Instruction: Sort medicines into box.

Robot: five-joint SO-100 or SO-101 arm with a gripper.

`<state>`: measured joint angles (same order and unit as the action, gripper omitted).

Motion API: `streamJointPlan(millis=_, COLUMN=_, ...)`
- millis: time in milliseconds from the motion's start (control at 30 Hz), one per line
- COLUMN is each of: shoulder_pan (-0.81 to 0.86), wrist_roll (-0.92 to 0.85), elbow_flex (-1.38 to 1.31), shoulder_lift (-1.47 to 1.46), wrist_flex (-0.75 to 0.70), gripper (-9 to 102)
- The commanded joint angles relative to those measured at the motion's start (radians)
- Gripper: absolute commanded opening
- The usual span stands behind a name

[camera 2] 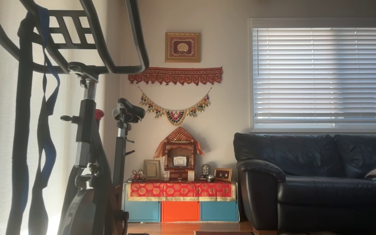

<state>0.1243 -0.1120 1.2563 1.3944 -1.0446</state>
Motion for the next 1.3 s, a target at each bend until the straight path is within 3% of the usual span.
streamJointPlan(millis=0, shoulder_pan=-0.023, wrist_roll=-0.017, elbow_flex=-0.011, shoulder_lift=0.143, wrist_flex=-0.009, gripper=25)
streamJointPlan(millis=333, shoulder_pan=-0.018, wrist_roll=-0.026, elbow_flex=-0.046, shoulder_lift=0.144, wrist_flex=-0.061, gripper=20)
streamJointPlan(millis=433, shoulder_pan=0.002, wrist_roll=-0.029, elbow_flex=-0.222, shoulder_lift=0.081, wrist_flex=-0.224, gripper=5)
streamJointPlan(millis=567, shoulder_pan=0.031, wrist_roll=-0.114, elbow_flex=-0.565, shoulder_lift=-0.084, wrist_flex=-0.522, gripper=4)
streamJointPlan(millis=667, shoulder_pan=0.061, wrist_roll=-0.160, elbow_flex=-0.945, shoulder_lift=-0.261, wrist_flex=-0.828, gripper=4)
streamJointPlan(millis=700, shoulder_pan=0.074, wrist_roll=-0.152, elbow_flex=-1.005, shoulder_lift=-0.278, wrist_flex=-0.864, gripper=4)
streamJointPlan(millis=1100, shoulder_pan=0.209, wrist_roll=-0.327, elbow_flex=-0.626, shoulder_lift=0.025, wrist_flex=-0.859, gripper=2)
streamJointPlan(millis=1267, shoulder_pan=0.232, wrist_roll=-0.364, elbow_flex=-0.350, shoulder_lift=0.089, wrist_flex=-0.756, gripper=2)
